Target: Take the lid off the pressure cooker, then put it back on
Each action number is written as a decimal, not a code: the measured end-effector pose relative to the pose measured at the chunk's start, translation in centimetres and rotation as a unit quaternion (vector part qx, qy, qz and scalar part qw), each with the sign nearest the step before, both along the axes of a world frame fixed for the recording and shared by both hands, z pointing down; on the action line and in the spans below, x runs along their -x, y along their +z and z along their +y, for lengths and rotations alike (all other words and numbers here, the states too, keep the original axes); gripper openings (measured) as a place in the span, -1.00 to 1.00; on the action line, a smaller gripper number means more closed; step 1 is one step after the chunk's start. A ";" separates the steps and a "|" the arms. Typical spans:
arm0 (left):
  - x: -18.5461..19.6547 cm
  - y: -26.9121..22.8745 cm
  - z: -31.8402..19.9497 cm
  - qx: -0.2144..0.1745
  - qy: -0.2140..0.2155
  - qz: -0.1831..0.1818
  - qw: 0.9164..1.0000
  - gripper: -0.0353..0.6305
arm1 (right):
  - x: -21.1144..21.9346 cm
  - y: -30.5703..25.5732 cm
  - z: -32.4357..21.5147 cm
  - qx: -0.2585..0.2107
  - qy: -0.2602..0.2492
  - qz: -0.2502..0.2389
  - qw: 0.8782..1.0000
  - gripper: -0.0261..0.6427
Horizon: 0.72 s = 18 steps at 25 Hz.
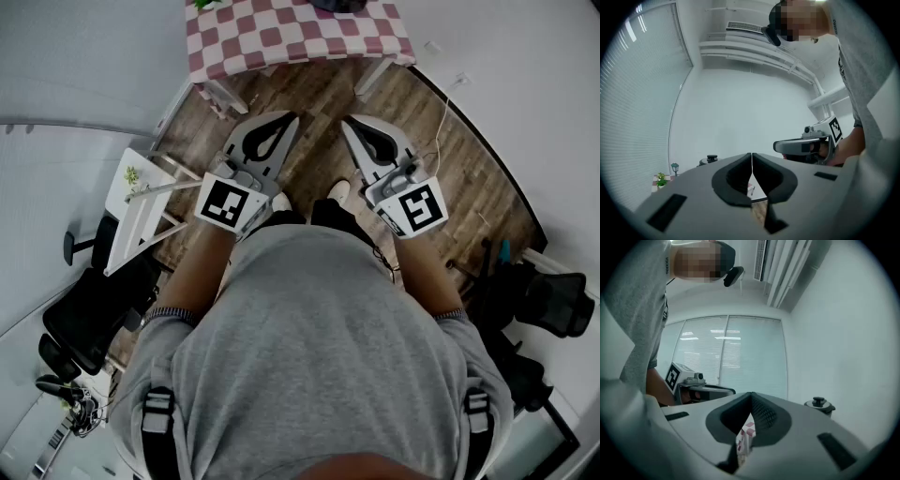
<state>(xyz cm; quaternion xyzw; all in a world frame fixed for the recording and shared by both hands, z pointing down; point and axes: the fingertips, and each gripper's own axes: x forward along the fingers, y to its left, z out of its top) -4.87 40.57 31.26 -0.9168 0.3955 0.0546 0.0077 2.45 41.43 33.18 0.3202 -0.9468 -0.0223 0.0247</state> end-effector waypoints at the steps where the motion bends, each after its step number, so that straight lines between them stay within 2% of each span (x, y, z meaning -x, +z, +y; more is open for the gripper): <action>1: 0.2 0.2 0.2 0.001 0.000 -0.006 1.000 -0.83 | 0.1 0.1 0.2 0.000 0.001 0.002 1.000 -0.90; 18: 1.3 2.2 0.6 0.009 -0.005 -0.020 1.000 -0.83 | 1.3 1.8 0.6 0.020 -0.005 0.001 1.000 -0.90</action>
